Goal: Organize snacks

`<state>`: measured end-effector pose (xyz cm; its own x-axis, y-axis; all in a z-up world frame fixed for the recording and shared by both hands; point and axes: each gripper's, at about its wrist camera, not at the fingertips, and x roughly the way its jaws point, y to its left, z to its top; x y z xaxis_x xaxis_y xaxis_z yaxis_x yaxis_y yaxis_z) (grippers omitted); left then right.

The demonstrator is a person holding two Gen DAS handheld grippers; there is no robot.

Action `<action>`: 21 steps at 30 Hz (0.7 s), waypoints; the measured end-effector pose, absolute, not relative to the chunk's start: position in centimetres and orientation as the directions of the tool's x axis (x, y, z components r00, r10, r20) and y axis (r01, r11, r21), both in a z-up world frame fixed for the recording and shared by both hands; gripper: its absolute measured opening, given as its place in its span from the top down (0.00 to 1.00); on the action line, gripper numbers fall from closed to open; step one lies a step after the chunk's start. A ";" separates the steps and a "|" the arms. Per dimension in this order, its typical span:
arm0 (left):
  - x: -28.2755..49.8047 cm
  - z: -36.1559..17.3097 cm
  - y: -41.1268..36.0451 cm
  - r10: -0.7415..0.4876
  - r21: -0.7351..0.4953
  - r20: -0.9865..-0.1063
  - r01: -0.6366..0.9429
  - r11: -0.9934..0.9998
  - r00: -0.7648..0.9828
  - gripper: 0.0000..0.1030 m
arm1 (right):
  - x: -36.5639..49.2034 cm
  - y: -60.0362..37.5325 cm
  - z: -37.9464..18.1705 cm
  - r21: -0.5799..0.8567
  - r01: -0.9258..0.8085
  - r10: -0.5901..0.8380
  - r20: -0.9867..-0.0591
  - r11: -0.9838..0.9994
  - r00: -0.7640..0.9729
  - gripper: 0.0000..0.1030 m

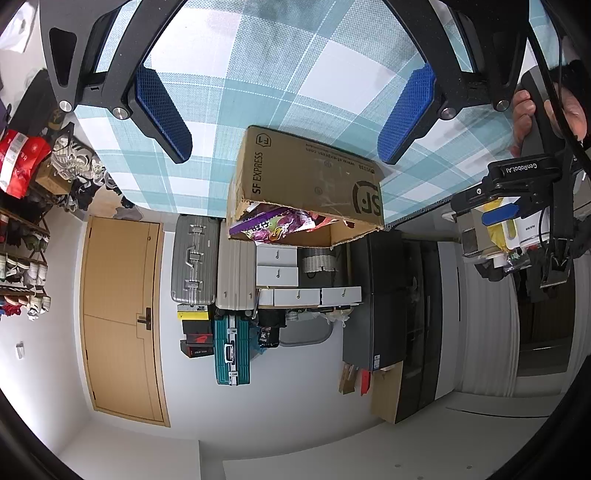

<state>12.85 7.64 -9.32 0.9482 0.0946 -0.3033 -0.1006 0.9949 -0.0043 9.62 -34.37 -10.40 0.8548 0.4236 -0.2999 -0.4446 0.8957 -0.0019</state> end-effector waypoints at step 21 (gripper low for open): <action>12.7 -9.3 7.7 0.095 -0.004 -0.303 -0.101 0.995 0.948 0.01 | 9.6 -34.4 -10.4 -0.004 -0.446 0.425 -0.300 0.895 0.854 0.01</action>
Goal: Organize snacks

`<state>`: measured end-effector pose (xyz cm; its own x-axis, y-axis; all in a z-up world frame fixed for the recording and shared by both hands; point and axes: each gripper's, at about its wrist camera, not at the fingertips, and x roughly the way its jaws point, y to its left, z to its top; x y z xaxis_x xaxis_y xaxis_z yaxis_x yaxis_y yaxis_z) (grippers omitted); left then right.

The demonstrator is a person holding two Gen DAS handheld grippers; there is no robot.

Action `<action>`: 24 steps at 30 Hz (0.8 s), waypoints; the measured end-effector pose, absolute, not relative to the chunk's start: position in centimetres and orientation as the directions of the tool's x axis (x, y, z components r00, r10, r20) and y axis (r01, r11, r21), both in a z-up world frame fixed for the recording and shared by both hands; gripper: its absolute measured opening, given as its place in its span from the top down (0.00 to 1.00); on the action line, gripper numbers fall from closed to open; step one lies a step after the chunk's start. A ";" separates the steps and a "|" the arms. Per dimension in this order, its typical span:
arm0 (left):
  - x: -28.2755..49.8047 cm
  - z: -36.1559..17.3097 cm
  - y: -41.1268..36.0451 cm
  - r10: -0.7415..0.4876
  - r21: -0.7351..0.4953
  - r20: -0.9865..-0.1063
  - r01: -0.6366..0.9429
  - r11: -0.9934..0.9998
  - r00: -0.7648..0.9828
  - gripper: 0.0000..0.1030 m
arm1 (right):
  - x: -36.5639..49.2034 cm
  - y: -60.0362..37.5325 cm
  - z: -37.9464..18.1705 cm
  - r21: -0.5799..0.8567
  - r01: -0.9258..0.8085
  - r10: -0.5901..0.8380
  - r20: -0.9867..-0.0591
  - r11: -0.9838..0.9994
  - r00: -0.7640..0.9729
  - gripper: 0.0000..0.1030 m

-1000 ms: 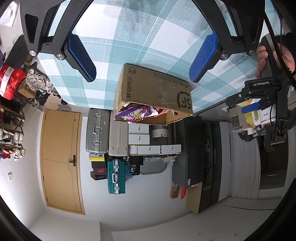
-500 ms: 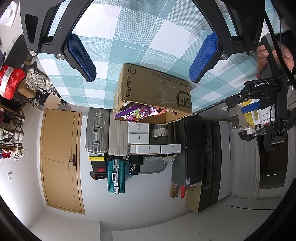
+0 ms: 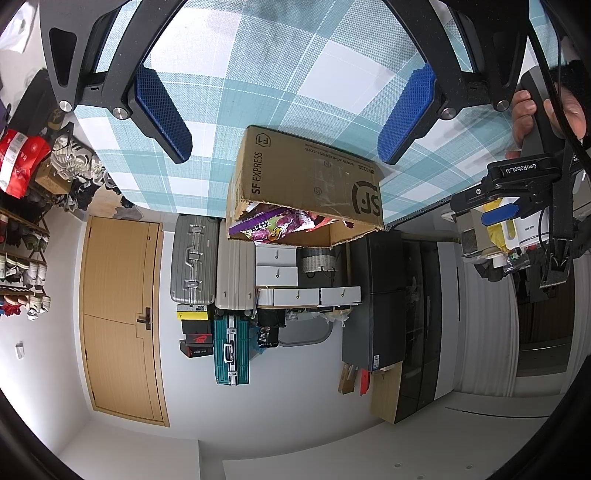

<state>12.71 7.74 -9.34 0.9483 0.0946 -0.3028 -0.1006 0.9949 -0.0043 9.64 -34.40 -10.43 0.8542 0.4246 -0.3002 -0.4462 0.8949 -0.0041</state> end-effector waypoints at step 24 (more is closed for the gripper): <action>12.7 -9.4 7.7 0.095 -0.004 -0.302 -0.101 0.995 0.949 0.01 | 9.6 -34.4 -10.5 -0.004 -0.446 0.424 -0.300 0.895 0.854 0.01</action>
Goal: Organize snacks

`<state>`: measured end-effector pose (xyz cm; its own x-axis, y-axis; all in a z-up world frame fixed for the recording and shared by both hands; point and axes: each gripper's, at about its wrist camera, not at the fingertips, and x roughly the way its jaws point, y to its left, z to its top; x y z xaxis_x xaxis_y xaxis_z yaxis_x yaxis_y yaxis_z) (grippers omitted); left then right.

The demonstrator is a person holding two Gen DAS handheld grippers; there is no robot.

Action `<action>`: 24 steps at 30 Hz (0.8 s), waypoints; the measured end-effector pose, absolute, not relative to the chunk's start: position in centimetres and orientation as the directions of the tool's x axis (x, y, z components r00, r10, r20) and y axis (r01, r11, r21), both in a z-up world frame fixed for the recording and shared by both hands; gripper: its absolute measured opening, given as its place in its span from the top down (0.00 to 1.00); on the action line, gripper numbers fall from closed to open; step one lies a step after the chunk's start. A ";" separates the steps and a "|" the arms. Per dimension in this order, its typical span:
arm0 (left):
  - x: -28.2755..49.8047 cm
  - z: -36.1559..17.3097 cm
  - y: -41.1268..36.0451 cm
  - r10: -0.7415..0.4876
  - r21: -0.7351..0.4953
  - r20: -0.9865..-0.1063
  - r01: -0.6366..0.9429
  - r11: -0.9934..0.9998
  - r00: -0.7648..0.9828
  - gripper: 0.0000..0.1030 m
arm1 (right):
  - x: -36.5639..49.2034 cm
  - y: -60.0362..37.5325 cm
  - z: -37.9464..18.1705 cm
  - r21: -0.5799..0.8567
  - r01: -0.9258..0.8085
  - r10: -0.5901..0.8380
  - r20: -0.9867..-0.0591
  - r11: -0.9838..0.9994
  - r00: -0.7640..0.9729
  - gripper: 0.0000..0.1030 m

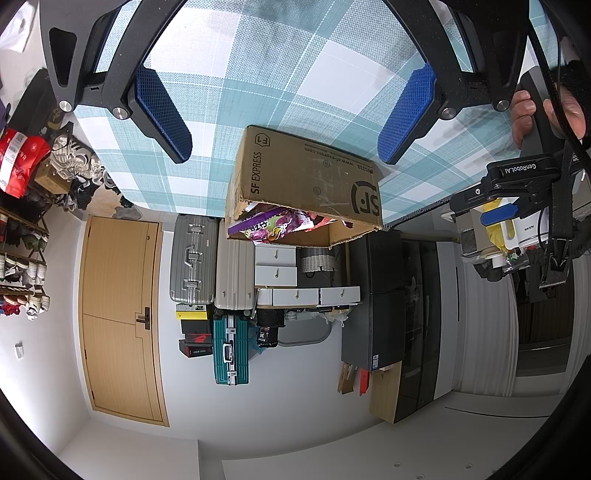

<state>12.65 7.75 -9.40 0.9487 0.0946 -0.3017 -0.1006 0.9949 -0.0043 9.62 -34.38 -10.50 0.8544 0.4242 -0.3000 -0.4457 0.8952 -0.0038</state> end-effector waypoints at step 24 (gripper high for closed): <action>12.6 -9.4 7.8 0.095 -0.005 -0.301 -0.101 0.995 0.949 0.01 | 9.6 -34.4 -10.5 -0.003 -0.446 0.424 -0.300 0.895 0.855 0.01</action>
